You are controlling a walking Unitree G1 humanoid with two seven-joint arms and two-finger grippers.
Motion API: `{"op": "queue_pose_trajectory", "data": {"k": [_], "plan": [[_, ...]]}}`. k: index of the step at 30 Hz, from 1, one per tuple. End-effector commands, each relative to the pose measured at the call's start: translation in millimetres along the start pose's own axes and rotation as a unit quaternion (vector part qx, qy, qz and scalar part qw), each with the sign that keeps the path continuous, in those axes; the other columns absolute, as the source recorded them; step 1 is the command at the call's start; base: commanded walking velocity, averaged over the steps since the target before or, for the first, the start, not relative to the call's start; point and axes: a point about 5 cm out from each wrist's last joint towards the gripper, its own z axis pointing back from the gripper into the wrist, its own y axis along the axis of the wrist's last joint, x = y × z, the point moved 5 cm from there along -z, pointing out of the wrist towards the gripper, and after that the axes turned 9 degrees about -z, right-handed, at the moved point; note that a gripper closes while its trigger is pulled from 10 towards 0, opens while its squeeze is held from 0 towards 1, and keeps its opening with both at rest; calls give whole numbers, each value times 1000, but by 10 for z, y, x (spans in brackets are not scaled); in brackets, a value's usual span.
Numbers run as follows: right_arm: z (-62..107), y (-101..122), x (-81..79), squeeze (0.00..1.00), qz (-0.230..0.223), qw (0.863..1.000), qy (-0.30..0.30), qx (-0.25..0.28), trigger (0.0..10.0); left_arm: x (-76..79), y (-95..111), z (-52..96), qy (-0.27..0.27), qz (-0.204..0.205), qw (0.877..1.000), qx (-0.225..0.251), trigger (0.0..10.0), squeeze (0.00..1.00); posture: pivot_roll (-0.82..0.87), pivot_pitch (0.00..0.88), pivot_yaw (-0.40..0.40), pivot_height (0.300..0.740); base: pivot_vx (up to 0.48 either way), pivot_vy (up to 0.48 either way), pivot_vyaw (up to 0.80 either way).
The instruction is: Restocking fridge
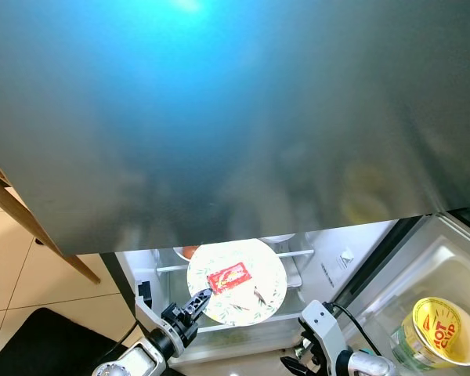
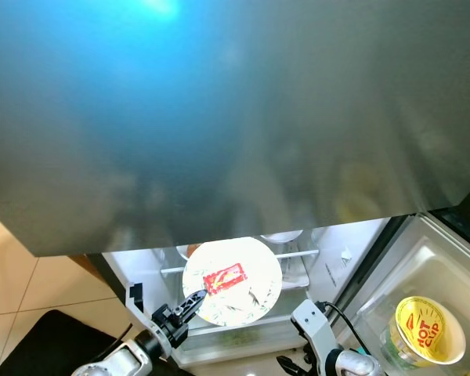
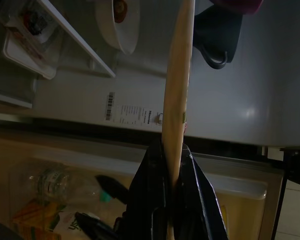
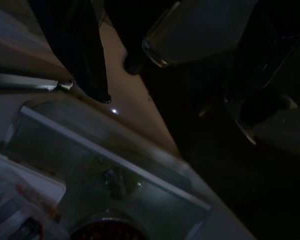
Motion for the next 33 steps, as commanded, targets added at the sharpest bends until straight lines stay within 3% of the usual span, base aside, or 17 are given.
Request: {"op": "queue_pose_trajectory", "data": {"k": [1,5,18,33], "plan": [[-13,241,60,0,-6,999,-10,47,10000,-16,-33,22,-2,11,1000,7,10000,0,-58,112,5,725,0,0,0],[-19,349,95,0,-28,997,-21,76,10000,-25,11,23,-1,10,1000,13,10000,0,-56,110,5,710,0,0,0],[-31,310,40,0,-87,991,-15,98,10000,-21,43,25,-4,12,1000,21,10000,0,-54,110,6,640,0,0,0],[-1,379,79,0,-127,985,-5,120,10000,-26,44,30,-5,16,1000,22,10000,0,-55,109,6,625,0,0,0]]}}
